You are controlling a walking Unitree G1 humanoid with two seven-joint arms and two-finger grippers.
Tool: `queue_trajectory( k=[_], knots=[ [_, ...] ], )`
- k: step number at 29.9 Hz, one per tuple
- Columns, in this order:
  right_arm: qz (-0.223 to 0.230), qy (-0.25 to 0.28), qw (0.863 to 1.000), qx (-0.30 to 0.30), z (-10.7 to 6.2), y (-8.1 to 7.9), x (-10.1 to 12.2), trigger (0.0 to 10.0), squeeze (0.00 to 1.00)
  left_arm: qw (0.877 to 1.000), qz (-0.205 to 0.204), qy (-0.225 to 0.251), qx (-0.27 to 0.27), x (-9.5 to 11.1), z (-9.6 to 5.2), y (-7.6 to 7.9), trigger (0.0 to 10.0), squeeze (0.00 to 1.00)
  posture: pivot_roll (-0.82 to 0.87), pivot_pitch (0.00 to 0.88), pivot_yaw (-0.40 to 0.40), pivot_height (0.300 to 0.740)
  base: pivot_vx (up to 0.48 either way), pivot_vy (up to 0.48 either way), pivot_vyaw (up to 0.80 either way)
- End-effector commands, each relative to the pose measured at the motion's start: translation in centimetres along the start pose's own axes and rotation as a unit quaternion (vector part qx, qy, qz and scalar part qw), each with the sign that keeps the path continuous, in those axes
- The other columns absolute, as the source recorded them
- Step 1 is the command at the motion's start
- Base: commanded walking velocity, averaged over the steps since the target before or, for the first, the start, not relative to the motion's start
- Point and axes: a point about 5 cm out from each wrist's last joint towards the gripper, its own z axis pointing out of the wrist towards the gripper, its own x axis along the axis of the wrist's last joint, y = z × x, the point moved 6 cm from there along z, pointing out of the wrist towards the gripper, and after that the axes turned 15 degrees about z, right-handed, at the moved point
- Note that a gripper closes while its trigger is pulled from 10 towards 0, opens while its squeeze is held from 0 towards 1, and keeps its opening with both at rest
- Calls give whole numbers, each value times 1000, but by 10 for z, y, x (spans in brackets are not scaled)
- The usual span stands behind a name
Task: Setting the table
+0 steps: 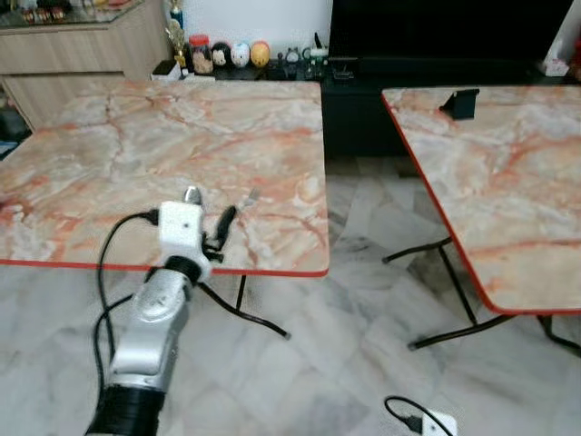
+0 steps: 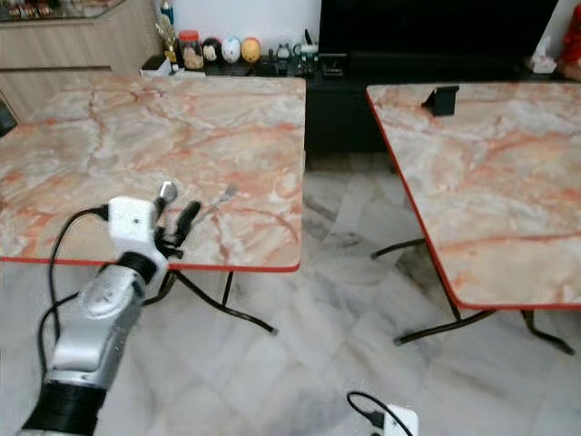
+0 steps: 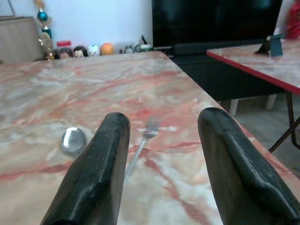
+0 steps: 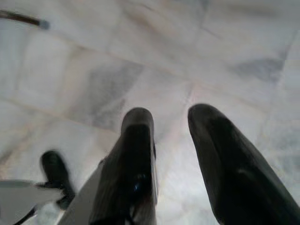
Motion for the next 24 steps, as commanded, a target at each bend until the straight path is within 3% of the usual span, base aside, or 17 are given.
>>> queue_trajectory(
  k=[1, 24],
  knots=[
    [3, 2, 1000, 6, 1, -5, 1, 10000, 0, 1000, 12, -1, 12, 0, 0, -9, 10000, 0, 65, 0, -20, 740, 0, 307, 0],
    [-11, -5, 1000, 11, 1, -6, 0, 10000, 0, 1000, 10, 1, 11, 0, 1, -7, 10000, 0, 66, 0, -22, 740, 0, 305, 60]
  ],
)
